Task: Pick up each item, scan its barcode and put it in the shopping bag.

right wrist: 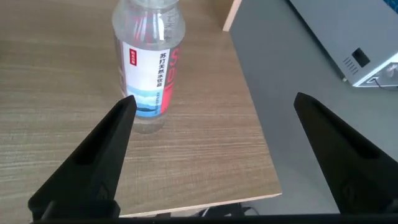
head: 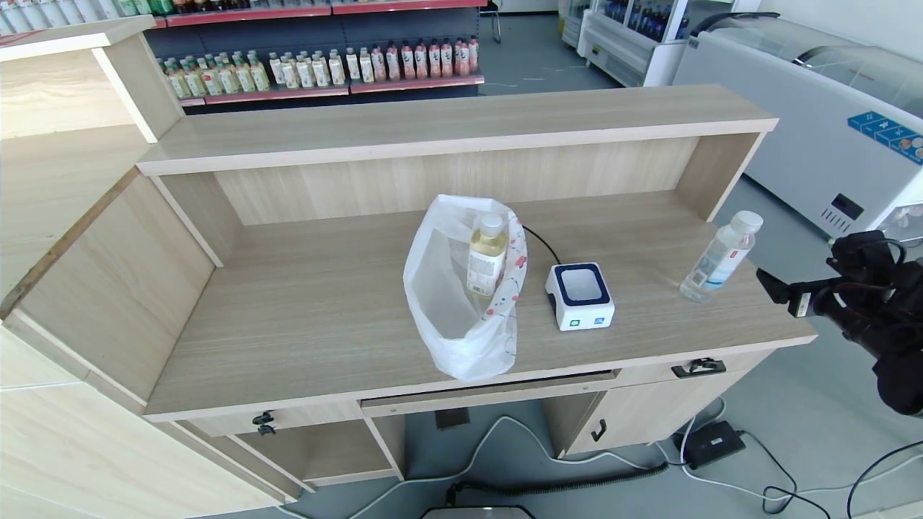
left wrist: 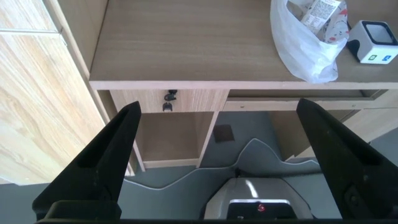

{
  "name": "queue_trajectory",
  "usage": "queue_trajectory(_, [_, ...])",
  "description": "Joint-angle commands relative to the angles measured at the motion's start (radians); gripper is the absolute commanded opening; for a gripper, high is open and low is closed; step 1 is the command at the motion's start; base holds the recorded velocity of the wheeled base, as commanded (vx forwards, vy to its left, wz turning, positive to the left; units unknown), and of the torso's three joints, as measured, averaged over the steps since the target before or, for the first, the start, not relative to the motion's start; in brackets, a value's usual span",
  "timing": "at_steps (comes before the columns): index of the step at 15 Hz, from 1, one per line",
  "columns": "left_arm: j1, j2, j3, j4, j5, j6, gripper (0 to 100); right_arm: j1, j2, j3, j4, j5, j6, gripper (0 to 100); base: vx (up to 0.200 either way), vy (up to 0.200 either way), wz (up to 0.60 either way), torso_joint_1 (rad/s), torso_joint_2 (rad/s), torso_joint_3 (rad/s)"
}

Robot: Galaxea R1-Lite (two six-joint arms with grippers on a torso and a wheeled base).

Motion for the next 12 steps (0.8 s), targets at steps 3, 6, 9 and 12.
queue_trajectory(3, [0.0, 0.0, 0.0, -0.001, 0.0, 0.0, 100, 0.043, 0.088, -0.063, 0.005, -0.002, 0.012, 100, 0.0, 0.0, 0.0, 0.0, 0.0, 0.0])
queue_trajectory(6, [0.0, 0.0, 0.0, 0.001, 0.0, 0.0, 100, 0.059, 0.129, -0.113, 0.01, -0.021, 0.012, 100, 0.0, 0.0, 0.0, 0.0, 0.0, 0.0])
queue_trajectory(9, [0.0, 0.0, 0.0, 0.001, 0.0, 0.0, 100, 0.085, 0.172, -0.201, 0.022, -0.065, 0.041, 100, 0.0, 0.0, 0.0, 0.0, 0.0, 0.0])
queue_trajectory(12, [0.0, 0.0, 0.0, -0.001, 0.0, 0.0, 100, 0.11, 0.204, -0.294, 0.091, -0.073, 0.049, 100, 0.0, 0.0, 0.0, 0.0, 0.0, 0.0])
